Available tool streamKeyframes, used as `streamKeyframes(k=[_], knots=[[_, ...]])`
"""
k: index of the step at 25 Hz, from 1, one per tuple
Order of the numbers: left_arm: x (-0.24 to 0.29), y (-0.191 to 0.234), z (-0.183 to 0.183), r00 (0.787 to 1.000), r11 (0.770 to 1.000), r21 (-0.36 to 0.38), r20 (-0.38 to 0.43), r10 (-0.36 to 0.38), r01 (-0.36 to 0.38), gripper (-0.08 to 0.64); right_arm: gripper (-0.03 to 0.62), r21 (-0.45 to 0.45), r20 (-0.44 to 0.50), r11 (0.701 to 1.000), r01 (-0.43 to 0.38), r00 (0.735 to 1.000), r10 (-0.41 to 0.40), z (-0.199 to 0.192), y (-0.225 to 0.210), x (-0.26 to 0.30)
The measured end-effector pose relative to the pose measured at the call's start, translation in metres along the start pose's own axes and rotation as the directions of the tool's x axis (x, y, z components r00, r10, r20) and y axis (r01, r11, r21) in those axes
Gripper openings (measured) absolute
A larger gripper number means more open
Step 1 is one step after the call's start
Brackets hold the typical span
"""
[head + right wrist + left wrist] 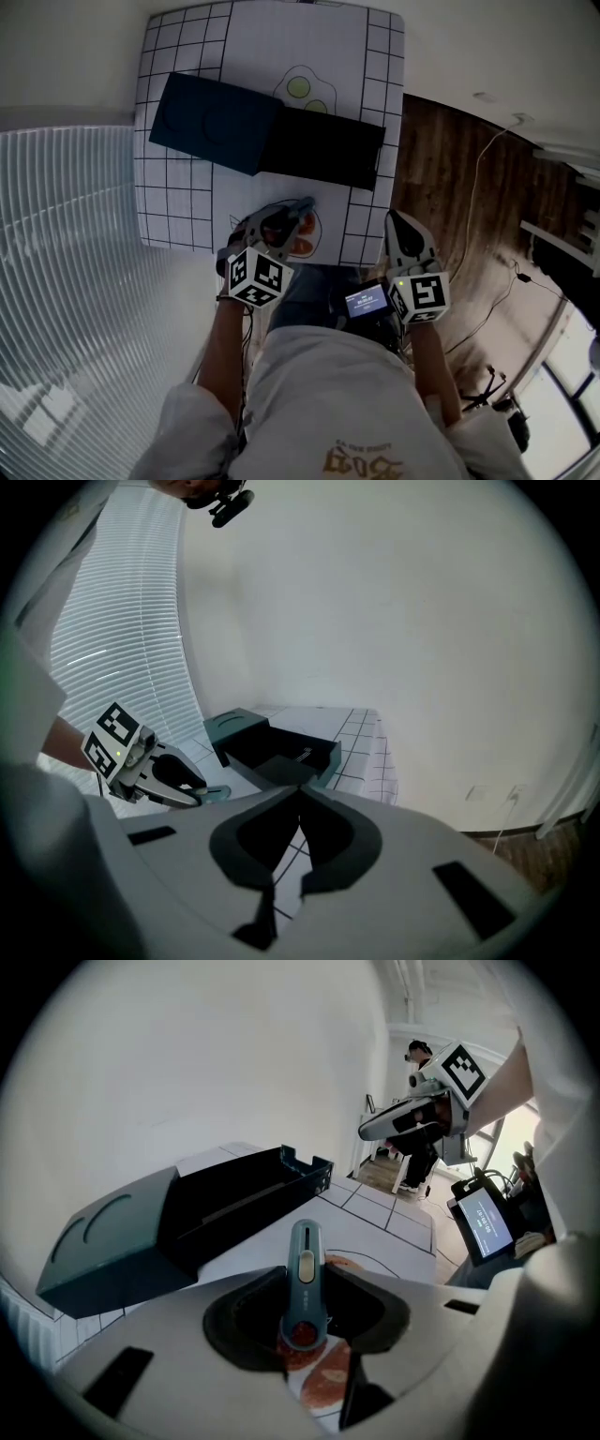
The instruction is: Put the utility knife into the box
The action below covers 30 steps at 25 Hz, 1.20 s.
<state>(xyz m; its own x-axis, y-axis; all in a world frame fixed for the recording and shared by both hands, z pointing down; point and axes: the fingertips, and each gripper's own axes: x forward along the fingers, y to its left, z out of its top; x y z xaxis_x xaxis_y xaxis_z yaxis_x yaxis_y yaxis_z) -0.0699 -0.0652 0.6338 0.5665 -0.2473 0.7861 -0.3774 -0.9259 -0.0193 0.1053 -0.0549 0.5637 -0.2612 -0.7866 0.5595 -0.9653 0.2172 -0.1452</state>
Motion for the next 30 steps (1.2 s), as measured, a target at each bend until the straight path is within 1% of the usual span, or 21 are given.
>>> streamKeyframes(k=[4, 13, 15, 17, 21, 24, 26, 30], knots=[[-0.012, 0.000, 0.011, 1.000, 1.000, -0.002, 0.025, 0.012, -0.012, 0.137, 0.008, -0.005, 0.016, 1.000, -0.003, 1.000, 0.003, 0.010, 0.002, -0.005], [-0.045, -0.001, 0.043, 0.993, 0.997, -0.020, 0.094, 0.071, -0.070, 0.137, 0.008, -0.029, 0.078, 1.000, -0.005, 0.997, 0.007, 0.038, 0.001, -0.019], [-0.053, 0.000, 0.054, 0.989, 0.996, -0.045, 0.122, 0.086, -0.081, 0.137, 0.008, -0.035, 0.094, 0.999, -0.003, 0.996, 0.007, 0.044, 0.000, -0.023], [-0.065, 0.002, 0.067, 0.981, 0.992, -0.087, 0.163, 0.108, -0.094, 0.137, 0.008, -0.037, 0.106, 0.999, -0.002, 0.994, 0.005, 0.048, 0.001, -0.028], [-0.087, 0.000, 0.091, 0.963, 0.985, -0.125, 0.230, 0.143, -0.116, 0.137, 0.008, -0.041, 0.129, 0.999, 0.004, 0.992, 0.001, 0.056, 0.001, -0.040], [-0.104, 0.003, 0.111, 0.942, 0.977, -0.174, 0.288, 0.171, -0.124, 0.137, 0.008, -0.045, 0.155, 0.999, 0.005, 0.988, 0.002, 0.065, 0.001, -0.048], [-0.112, 0.003, 0.120, 0.932, 0.974, -0.175, 0.308, 0.190, -0.140, 0.137, 0.008, -0.050, 0.176, 0.999, 0.003, 0.984, 0.005, 0.072, 0.000, -0.053], [-0.123, 0.001, 0.131, 0.919, 0.972, -0.159, 0.329, 0.217, -0.173, 0.137, 0.008, -0.064, 0.212, 0.998, 0.003, 0.977, 0.010, 0.084, 0.000, -0.061]])
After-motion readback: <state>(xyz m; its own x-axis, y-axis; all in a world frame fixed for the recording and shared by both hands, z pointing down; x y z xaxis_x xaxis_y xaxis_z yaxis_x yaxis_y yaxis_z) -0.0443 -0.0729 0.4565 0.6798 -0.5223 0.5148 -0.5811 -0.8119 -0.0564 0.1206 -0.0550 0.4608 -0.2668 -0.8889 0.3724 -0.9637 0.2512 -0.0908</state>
